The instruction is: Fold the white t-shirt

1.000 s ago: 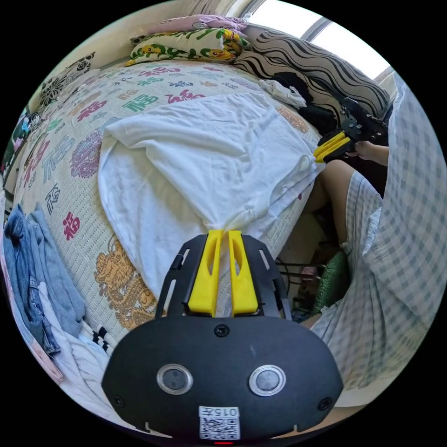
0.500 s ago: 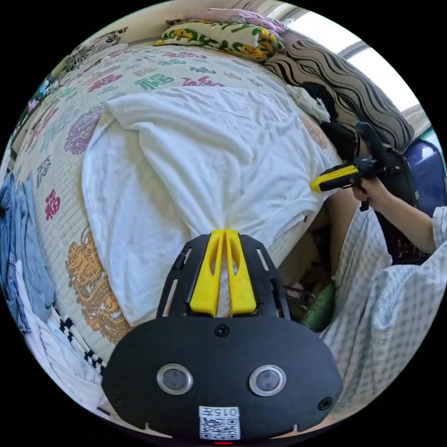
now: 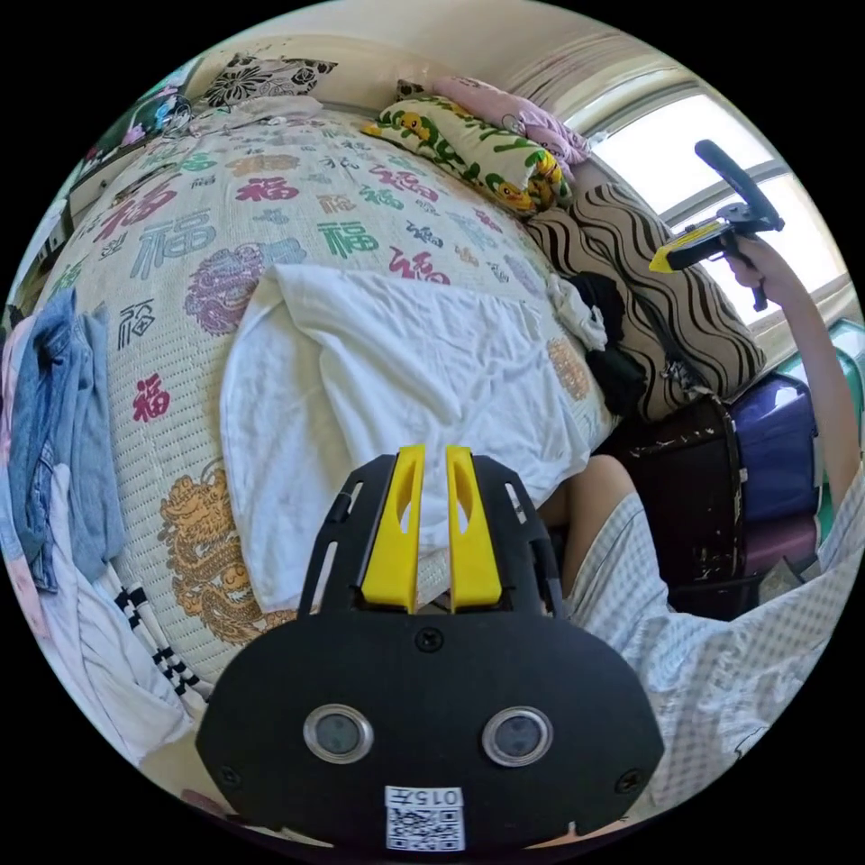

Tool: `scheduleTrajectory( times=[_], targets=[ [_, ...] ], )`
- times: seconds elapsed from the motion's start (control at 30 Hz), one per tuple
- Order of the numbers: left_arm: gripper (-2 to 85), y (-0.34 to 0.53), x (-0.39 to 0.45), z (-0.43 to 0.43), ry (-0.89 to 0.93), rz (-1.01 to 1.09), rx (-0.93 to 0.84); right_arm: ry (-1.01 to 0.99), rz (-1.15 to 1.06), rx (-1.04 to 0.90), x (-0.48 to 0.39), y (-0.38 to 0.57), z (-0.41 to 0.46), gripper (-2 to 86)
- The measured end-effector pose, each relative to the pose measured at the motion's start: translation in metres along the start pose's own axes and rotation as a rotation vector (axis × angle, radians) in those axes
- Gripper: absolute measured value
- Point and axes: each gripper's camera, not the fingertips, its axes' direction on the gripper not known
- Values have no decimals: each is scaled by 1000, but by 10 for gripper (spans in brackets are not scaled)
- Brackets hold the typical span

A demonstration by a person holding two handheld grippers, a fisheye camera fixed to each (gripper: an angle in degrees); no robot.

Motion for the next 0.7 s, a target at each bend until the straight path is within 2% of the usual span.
scheduleTrajectory(
  times=[0.17,0.37,0.43,0.53,0.7],
  targets=[
    [50,-17,-13,-36,8,-46,43,143,67,104,-8,12,-36,-5],
    [74,-42,-33,-72,-27,-91,99,157,98,182,15,18,2,12],
    [84,-50,-44,-79,-34,-129,109,78,136,196,38,18,33,45],
    [93,-63,-66,-86,-34,-187,119,-148,190,216,82,19,97,66],
    [109,-91,-101,-78,-34,-271,88,-550,455,234,161,36,225,101]
  ],
)
